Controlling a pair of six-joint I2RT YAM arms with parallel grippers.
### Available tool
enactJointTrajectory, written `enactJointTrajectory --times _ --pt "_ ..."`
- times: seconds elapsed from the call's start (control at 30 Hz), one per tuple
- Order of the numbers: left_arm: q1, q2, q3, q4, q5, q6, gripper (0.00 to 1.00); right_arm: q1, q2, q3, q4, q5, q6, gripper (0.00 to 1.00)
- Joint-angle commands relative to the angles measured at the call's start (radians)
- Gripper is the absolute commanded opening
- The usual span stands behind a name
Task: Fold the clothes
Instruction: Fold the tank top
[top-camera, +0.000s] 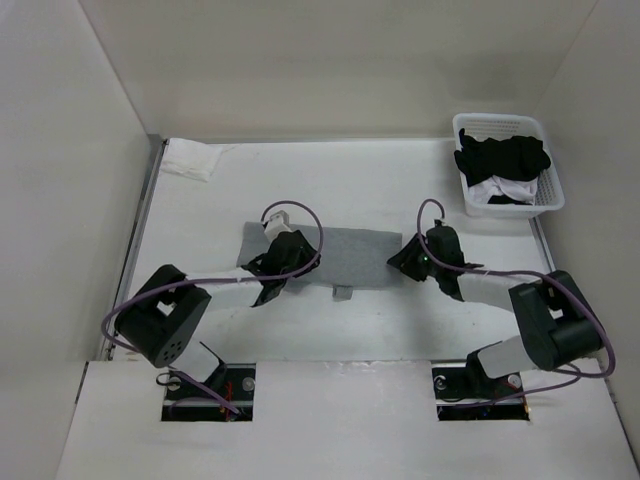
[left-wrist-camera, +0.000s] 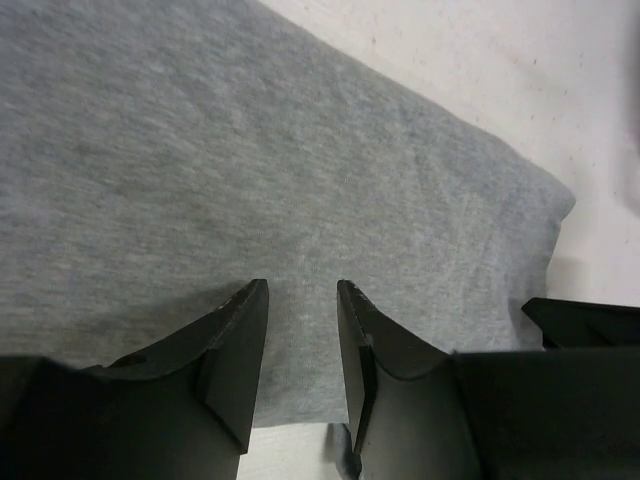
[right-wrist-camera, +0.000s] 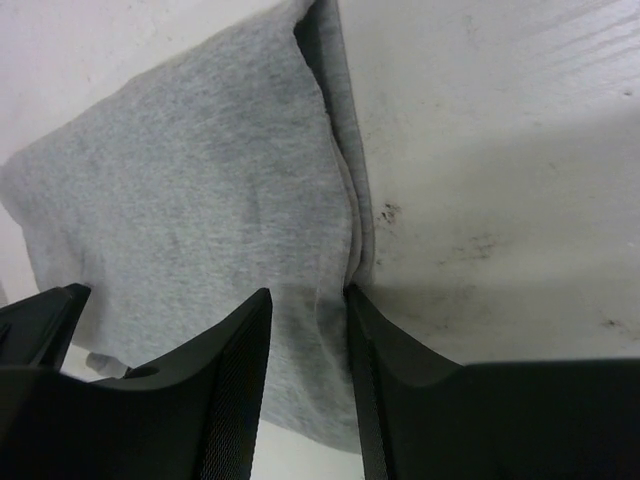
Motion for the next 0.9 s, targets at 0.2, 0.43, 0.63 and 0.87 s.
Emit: enactJointTrajectory --times 0.2,0.43,0.63,0.87 --pt "0.022 -0.118 -0.030 0.078 0.007 0.044 0.31 0.010 0.041 -0.032 0.122 0.015 0.107 0.08" --pt "0.020 -0.195 -0.047 0.067 0.005 0.047 0.31 0.015 -0.200 -0.067 -0.042 0.113 0.044 0.00" --pt "0.031 -0.293 -0.042 0.015 0.007 0.058 0.30 0.068 -0.478 0.047 -0.361 0.208 -0.048 0.00" --pt "0.153 -0.510 -0.042 -0.115 0.022 0.084 0.31 0.339 -0.302 0.357 -0.435 0.287 -0.054 0.00"
